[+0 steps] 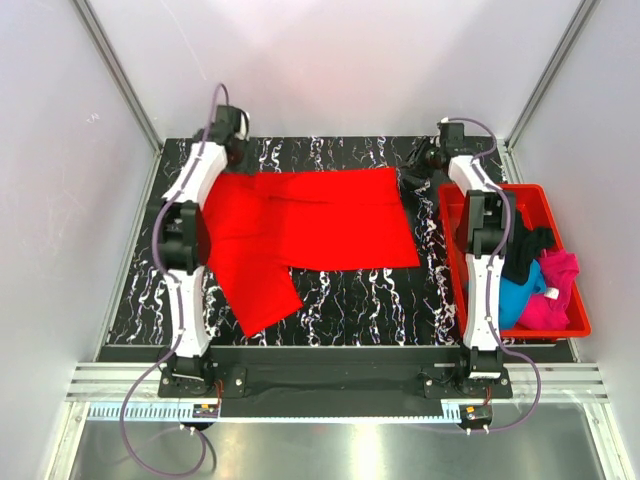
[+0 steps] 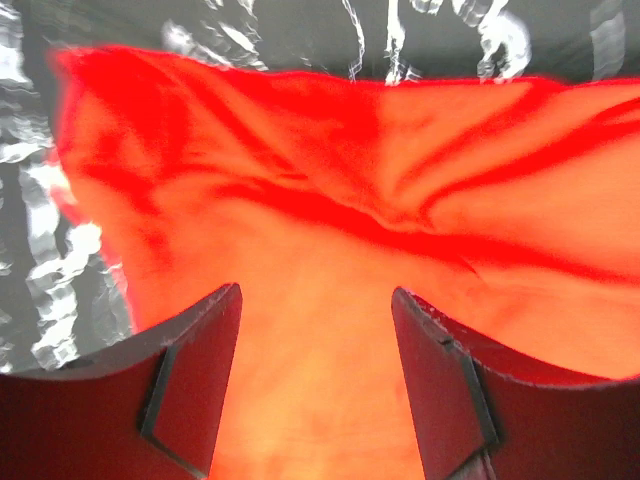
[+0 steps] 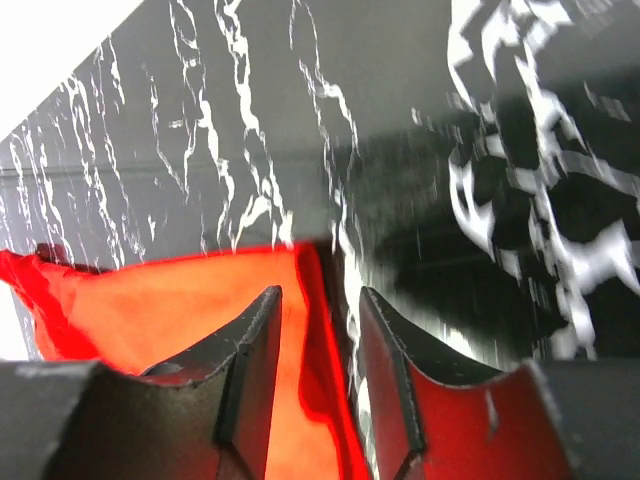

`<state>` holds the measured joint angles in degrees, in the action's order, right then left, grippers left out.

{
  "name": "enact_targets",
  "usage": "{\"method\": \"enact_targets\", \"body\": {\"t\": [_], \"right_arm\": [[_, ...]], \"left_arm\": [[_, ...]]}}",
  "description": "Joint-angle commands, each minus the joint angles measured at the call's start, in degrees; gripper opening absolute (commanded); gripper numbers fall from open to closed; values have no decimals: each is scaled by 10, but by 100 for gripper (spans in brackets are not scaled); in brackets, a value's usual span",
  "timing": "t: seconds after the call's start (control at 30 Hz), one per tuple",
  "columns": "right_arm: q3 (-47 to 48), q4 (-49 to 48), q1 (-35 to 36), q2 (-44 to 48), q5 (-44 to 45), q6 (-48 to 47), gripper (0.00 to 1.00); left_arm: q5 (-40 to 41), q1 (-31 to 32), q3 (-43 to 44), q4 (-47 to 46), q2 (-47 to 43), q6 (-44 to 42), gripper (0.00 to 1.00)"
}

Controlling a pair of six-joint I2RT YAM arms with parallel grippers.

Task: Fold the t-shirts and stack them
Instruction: Fold the tshirt

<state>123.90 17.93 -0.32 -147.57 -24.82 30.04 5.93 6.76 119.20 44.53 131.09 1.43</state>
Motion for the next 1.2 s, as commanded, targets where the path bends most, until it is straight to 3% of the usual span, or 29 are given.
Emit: {"method": "enact_targets", "body": {"t": [0.0,0.1,0.23,0.37,0.5,0.63,0.83,1.17], "right_arm": [[-18,53,1,122,47,0,42],[-64,104,21,166,52,3,32],[-181,99,47,229,56,4,28],[-278,64,102,284,47,13,26],[-299,46,184,295,69,26,34],[-306,-25,271,285,99,104,38],[-237,-58,377,215,167,173,41],[-107,-65,432,98,190,185,41]], "left_arm": [[14,-5,-14,23,-129,29,67],[-2,-11,-134,32,-211,42,64],[-30,-12,-341,-14,-307,23,63],[-10,-42,-422,-23,-328,45,57],[-80,-121,-482,-66,-364,80,55],[-131,-169,-478,-89,-332,95,53],[-193,-176,-462,-131,-298,94,53],[-203,-176,-431,-135,-248,100,48]]}}
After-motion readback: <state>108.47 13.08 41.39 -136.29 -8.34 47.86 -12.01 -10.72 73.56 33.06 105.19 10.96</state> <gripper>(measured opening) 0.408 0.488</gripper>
